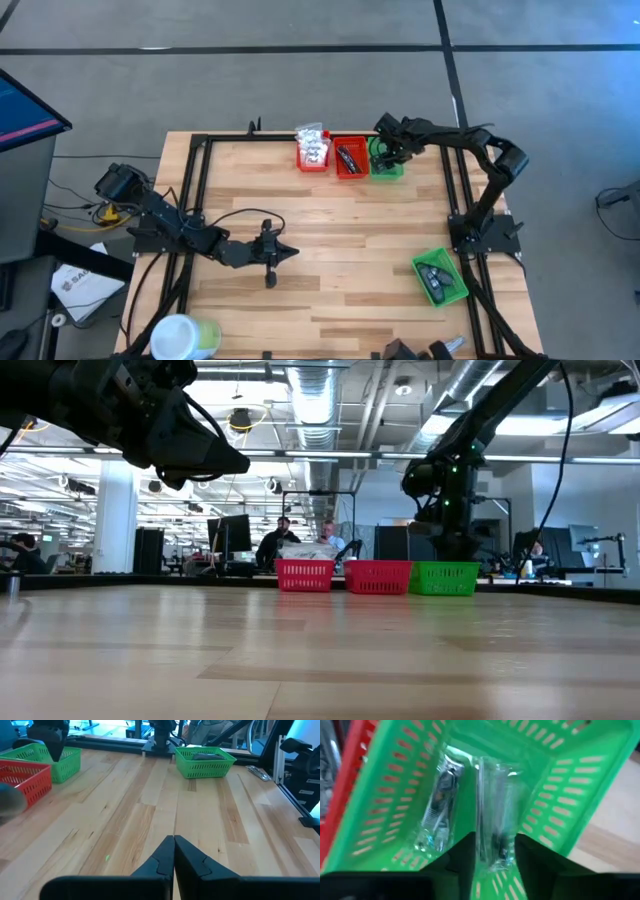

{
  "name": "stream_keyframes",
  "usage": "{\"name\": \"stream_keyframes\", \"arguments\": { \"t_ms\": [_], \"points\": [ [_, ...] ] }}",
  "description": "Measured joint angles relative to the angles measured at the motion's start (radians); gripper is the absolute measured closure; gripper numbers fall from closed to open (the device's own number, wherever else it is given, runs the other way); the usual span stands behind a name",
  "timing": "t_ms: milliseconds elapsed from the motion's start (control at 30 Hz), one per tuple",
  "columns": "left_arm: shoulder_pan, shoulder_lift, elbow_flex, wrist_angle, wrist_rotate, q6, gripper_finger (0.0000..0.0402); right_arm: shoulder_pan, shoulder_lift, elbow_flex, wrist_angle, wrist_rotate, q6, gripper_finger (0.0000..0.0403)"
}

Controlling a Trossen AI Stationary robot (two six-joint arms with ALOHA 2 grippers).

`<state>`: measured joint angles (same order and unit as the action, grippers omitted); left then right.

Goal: Pick & Place Travel size toiletries

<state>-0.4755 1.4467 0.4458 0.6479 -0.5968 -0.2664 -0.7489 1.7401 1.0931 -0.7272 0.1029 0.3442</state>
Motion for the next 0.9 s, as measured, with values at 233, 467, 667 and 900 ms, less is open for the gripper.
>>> {"name": "stream_keyframes", "arguments": {
  "t_ms": [233, 467, 667, 900],
  "points": [
    [0.000, 0.000, 0.000, -0.002, 0.000, 0.000, 0.0401, 0.017, 0.000, 0.091, -0.076, -0.010, -0.087, 0.0185],
    [0.000, 0.000, 0.000, -0.003, 0.000, 0.000, 0.0401, 0.108, 0.000, 0.304, -0.344, -0.035, -0.199, 0.0155],
    [0.000, 0.000, 0.000, -0.004, 0.005, 0.000, 0.0401, 0.236, -0.001, 0.464, -0.496, -0.035, -0.212, 0.0166],
    [0.000, 0.000, 0.000, -0.004, 0.019, 0.000, 0.0401, 0.435, -0.001, 0.557, -0.723, -0.036, -0.216, 0.0198]
  ]
}}
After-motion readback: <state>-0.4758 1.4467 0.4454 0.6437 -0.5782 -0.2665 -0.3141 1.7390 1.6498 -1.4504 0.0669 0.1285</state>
